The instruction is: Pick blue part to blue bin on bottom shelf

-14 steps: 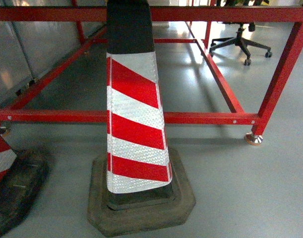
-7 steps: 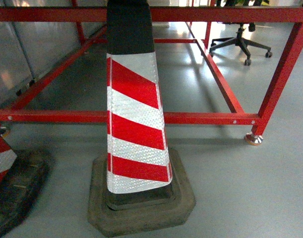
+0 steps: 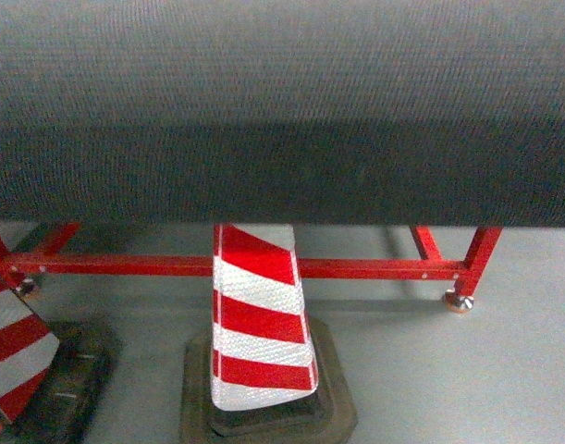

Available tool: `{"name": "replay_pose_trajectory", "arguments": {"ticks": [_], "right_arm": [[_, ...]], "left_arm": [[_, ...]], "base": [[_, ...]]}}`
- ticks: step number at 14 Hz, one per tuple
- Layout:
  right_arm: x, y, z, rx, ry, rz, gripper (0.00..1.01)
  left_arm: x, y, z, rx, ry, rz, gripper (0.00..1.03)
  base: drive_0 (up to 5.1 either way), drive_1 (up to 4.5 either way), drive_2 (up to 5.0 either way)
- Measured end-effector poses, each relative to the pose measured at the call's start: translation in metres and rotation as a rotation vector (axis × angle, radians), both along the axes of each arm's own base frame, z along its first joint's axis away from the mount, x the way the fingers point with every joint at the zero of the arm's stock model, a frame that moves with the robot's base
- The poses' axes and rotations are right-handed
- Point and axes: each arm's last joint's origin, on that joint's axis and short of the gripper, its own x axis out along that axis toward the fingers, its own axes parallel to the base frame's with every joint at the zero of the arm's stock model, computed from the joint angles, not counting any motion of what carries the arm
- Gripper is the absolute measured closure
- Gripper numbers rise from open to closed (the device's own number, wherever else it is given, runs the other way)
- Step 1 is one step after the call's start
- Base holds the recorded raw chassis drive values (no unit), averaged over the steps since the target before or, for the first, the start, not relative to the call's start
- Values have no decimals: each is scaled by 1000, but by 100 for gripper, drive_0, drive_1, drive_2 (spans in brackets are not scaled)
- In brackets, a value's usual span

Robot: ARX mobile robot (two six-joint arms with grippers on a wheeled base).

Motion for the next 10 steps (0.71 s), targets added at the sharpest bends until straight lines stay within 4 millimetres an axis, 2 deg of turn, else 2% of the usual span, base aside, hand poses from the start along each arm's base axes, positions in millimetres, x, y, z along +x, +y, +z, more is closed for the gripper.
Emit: {"name": "replay_pose_trajectory", "arguments": {"ticks": [10], "right_arm": [[0,0,0,-2,-1,1,3]], "left_arm": [[0,0,0,-1,0,1,5]], "base": [[0,0,0]]}}
